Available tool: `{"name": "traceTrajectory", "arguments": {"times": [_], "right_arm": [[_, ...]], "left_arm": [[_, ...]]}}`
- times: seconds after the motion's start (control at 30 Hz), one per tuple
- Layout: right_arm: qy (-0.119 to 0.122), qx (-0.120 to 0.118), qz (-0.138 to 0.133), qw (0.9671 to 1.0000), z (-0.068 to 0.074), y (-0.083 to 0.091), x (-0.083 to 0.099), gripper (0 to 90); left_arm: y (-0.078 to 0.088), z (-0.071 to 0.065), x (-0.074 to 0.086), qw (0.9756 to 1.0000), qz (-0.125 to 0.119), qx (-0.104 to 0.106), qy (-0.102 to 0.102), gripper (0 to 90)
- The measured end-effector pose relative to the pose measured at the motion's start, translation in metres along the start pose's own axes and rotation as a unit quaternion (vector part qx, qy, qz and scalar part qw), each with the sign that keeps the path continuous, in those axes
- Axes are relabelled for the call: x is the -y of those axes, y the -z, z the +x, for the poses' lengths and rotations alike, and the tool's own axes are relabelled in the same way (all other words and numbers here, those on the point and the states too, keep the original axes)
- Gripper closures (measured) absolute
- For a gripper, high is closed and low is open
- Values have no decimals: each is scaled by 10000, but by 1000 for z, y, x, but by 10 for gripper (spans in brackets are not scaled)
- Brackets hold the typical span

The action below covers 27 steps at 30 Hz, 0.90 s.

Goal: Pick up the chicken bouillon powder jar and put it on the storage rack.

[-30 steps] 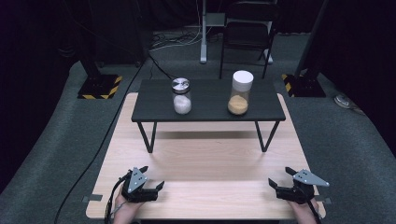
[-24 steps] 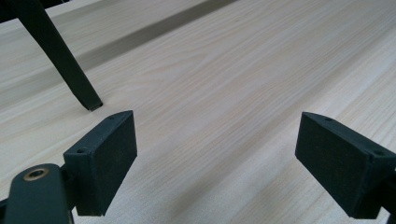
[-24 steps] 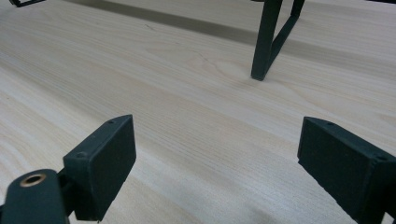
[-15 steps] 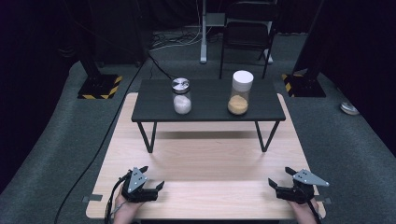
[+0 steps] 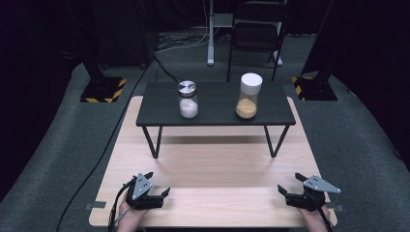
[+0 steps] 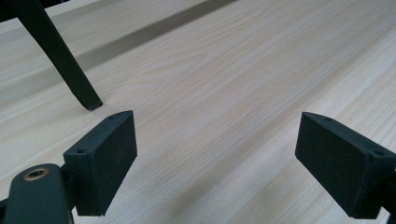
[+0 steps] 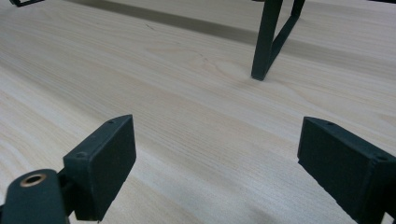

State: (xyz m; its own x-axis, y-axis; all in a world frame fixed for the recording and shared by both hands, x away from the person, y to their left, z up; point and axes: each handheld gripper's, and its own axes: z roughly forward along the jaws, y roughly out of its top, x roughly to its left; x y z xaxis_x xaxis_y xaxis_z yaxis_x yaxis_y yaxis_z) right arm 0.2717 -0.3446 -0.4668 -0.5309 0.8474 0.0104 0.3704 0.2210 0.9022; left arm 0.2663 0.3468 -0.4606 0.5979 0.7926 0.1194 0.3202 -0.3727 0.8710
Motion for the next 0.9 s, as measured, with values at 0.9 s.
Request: {"name": "traceTrajectory", "arguments": {"times": [0.9], "right_arm": [[25,-2,35,10000,0,-1,-1,103]], "left_arm": [[0,0,0,10000,4,7,9,127]]}}
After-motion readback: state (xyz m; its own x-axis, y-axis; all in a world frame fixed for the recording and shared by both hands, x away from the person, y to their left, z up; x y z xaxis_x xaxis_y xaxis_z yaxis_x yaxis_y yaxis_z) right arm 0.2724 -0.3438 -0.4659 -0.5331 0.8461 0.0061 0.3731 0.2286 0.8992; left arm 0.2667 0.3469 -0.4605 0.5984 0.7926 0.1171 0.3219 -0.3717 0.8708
